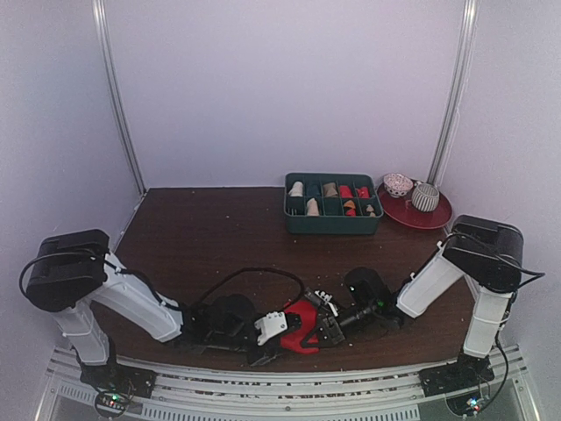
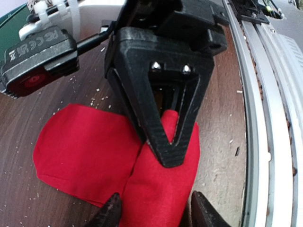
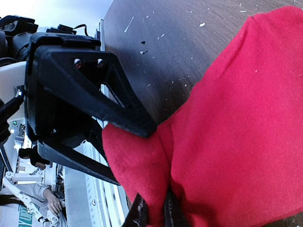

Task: Roll the socks
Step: Roll a pair of socks at the center of the board.

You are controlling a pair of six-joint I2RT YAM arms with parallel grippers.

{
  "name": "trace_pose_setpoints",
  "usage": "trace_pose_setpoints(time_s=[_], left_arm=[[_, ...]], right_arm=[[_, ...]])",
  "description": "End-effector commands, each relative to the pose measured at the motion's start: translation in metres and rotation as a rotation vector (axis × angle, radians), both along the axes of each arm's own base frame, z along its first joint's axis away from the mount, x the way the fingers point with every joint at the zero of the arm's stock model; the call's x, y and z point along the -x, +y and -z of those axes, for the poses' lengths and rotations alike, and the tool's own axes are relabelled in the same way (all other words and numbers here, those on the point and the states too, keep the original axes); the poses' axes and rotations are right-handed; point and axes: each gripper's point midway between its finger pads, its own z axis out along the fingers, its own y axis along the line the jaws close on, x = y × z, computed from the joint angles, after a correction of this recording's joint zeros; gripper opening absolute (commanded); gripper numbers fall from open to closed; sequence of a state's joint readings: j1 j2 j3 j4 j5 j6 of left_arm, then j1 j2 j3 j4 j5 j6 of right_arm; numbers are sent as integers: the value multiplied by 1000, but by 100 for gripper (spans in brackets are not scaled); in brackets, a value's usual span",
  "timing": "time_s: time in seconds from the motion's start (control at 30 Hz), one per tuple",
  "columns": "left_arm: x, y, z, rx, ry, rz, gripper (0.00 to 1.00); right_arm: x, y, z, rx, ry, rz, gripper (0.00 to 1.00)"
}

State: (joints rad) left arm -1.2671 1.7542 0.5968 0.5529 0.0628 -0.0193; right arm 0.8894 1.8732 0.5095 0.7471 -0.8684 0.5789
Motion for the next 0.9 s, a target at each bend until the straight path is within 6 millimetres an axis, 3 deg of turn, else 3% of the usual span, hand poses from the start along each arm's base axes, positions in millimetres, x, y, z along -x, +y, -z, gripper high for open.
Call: trace_pose_setpoints(time_s=[0.0,0.17,0.27,0.4,0.6,0.73,0.87], left_arm=[[6,-17,-7,42,11,48,39],[11,-14,9,10,56,55,28],[12,-13,16,-17,88,39,0],[13,-2,30,-75,199,-32,0],[26,29,73,-241,529,-151,0],[39,54,92,-304,729,-208,0],[44,73,105,-342,826,-236,0]], right_arm=[[34,-74,89,410,188,96,7],[34,-76,90,419,182,94,8],[31,-74,88,414,167,95,10],[22,-70,81,404,102,93,22],[-3,-55,53,350,-61,91,35],[-30,-46,20,306,-259,101,39],[-46,-43,-30,166,-556,104,43]])
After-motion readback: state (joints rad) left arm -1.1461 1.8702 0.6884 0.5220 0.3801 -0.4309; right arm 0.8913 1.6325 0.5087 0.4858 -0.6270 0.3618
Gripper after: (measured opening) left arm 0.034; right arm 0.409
